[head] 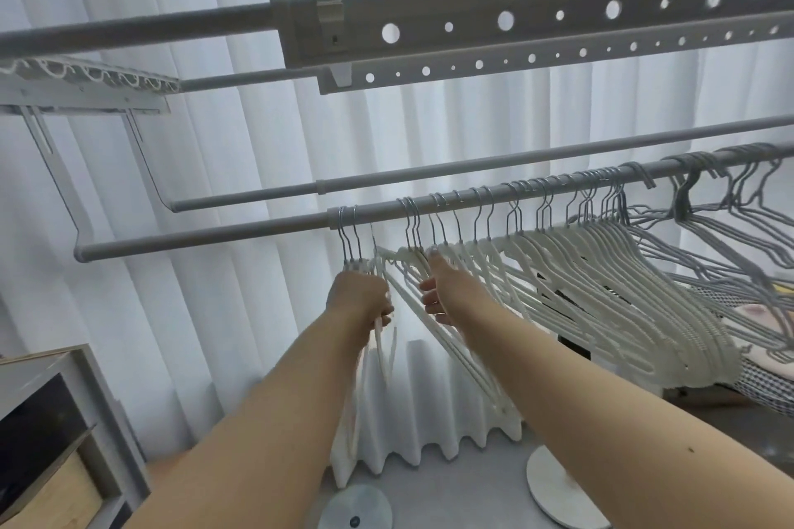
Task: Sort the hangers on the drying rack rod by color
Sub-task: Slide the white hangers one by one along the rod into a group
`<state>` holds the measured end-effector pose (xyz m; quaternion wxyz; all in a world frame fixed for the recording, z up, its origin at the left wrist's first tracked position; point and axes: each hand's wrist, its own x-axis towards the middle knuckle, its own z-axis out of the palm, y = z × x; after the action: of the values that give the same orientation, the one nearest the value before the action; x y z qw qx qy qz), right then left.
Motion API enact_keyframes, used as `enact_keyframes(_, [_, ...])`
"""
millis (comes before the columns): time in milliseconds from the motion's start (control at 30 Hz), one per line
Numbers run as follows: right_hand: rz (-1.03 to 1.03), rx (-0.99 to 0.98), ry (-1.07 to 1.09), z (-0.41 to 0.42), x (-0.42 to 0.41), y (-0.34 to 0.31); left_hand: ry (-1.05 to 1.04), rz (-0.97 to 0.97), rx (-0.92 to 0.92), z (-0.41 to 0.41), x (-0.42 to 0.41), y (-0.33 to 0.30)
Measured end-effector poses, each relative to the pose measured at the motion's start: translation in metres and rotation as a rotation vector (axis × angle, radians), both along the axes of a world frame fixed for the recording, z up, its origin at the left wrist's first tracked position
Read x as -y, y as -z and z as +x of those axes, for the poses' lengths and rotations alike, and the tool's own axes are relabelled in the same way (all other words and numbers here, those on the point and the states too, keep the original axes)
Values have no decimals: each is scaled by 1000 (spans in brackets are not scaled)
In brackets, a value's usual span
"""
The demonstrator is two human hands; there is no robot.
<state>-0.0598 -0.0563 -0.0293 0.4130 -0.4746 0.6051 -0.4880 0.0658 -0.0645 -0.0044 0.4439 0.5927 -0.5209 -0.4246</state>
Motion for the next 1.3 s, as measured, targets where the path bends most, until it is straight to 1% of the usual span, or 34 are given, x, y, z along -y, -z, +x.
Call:
enact_keyframes(67, [-11,-51,-4,0,-3,-1,16,22,-107,2,-8,-1])
enact_keyframes(167, [-34,-161,-29,-2,-3,0,61,54,-210,6,-26,-5])
enact_keyframes(300, [-59,-221,-59,-2,1,1,164,150,-425,16,-46,-19])
enact_keyframes(367, [-76,-241,-63,0,1,2,214,220,-474,23,-51,-25])
enact_keyframes(433, [-89,-256,-86,0,-1,3,260,259,-471,27,-53,-29])
enact_keyframes(600, [-75,-175,-58,-3,-5,0,413,357,-550,29,-52,-31])
enact_keyframes(633, [-60,-147,-49,-6,-6,-2,431,364,-554,26,-52,-30])
enact_keyframes(667, [-38,-100,-35,-9,-7,-3,405,342,-541,23,-52,-29])
enact_keyframes(700, [-20,-52,-16,-14,-8,-3,332,284,-515,19,-51,-26])
enact_keyframes(800, [-21,22,65,-28,-10,0,-10,51,-371,10,-42,-11])
enact_keyframes(867, [-25,41,107,-36,-11,3,-171,23,-330,6,-34,3])
enact_keyframes(900, [-27,63,117,-39,-13,3,-185,58,-349,4,-32,9])
enact_keyframes(967, [-15,111,131,-43,-17,4,-132,154,-451,-4,-33,19])
enact_keyframes(1067, [18,124,180,-48,-22,4,-16,274,-538,-17,-37,28])
enact_keyframes(1233, [58,182,206,-54,-25,2,139,349,-811,-26,-35,35])
enact_keyframes(1300, [60,214,212,-56,-28,2,185,363,-867,-27,-33,39])
